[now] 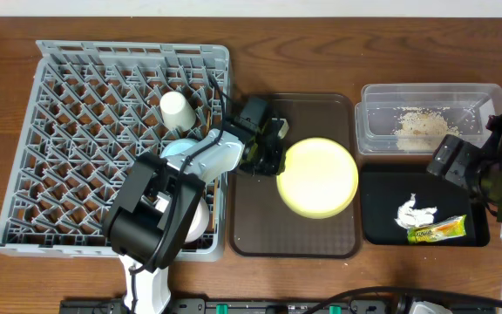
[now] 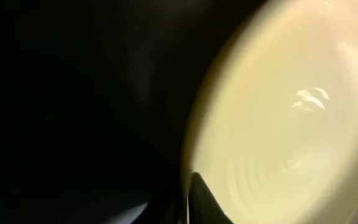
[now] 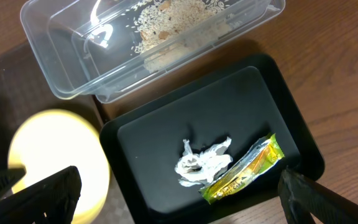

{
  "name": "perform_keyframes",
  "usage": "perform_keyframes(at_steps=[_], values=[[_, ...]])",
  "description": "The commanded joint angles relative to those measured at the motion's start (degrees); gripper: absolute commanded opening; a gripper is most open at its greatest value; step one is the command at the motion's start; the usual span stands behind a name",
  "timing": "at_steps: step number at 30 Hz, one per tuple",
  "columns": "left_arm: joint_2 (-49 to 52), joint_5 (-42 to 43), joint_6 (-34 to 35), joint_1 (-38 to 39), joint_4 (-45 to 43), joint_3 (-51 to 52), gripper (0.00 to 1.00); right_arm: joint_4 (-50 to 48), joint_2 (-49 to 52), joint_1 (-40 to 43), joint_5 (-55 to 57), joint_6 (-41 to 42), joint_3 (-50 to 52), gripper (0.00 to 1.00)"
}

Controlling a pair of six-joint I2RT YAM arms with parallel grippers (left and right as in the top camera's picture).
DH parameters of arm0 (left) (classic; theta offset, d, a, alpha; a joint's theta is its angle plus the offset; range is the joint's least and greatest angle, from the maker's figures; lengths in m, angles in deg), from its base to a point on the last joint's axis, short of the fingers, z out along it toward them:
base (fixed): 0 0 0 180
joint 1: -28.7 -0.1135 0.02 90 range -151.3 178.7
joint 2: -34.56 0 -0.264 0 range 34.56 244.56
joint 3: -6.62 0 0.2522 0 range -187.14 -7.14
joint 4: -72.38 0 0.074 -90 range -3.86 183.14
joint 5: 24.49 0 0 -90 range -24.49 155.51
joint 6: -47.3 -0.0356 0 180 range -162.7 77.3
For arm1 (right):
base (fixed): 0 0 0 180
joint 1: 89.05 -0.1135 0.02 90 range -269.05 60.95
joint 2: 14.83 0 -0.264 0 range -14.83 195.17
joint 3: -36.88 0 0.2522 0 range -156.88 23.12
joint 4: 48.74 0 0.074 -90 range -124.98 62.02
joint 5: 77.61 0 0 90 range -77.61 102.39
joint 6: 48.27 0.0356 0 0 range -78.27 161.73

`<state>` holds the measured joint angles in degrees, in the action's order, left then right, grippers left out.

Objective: Sort waste into correct bins and load items into the dishwasher
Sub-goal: 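Drag the yellow plate left across the brown tray and tilt it up, then lift the yellow plate and carry it left into the dish rack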

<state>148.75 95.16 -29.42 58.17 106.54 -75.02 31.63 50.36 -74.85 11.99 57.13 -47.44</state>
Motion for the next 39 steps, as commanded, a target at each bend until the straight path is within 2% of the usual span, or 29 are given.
perform_keyframes(at_steps=[1, 2, 4, 11, 21, 33, 39], values=[[1.29, -7.65, 0.24, 0.46, 4.07, 0.13, 0.08, 0.04, -0.15, 0.42, 0.15, -0.02, -0.68, 0.99], [-0.20, -14.73, 1.95, 0.81, 6.08, 0.13, 0.08, 0.04, -0.15, 0.42, 0.15, -0.02, -0.68, 0.99], [-2.60, -17.51, 2.01, 1.33, 7.13, 0.13, 0.07, 0.04, -0.15, 0.42, 0.15, -0.02, -0.68, 0.99], [-13.66, -6.12, 1.81, 1.05, 7.02, 0.13, 0.07, 0.04, -0.15, 0.42, 0.15, -0.02, -0.68, 0.99], [-25.49, 0.20, 1.84, -4.50, 7.89, 0.13, 0.07, 0.04, -0.15, 0.42, 0.15, -0.02, -0.68, 0.99], [-37.73, -18.45, 1.79, -25.59, 10.86, 0.13, 0.07, 0.04, -0.15, 0.42, 0.15, -0.02, -0.68, 0.99], [-39.47, -24.87, -1.33, -31.17, 10.82, 0.13, 0.07, 0.04, -0.15, 0.42, 0.15, -0.02, -0.68, 0.99]])
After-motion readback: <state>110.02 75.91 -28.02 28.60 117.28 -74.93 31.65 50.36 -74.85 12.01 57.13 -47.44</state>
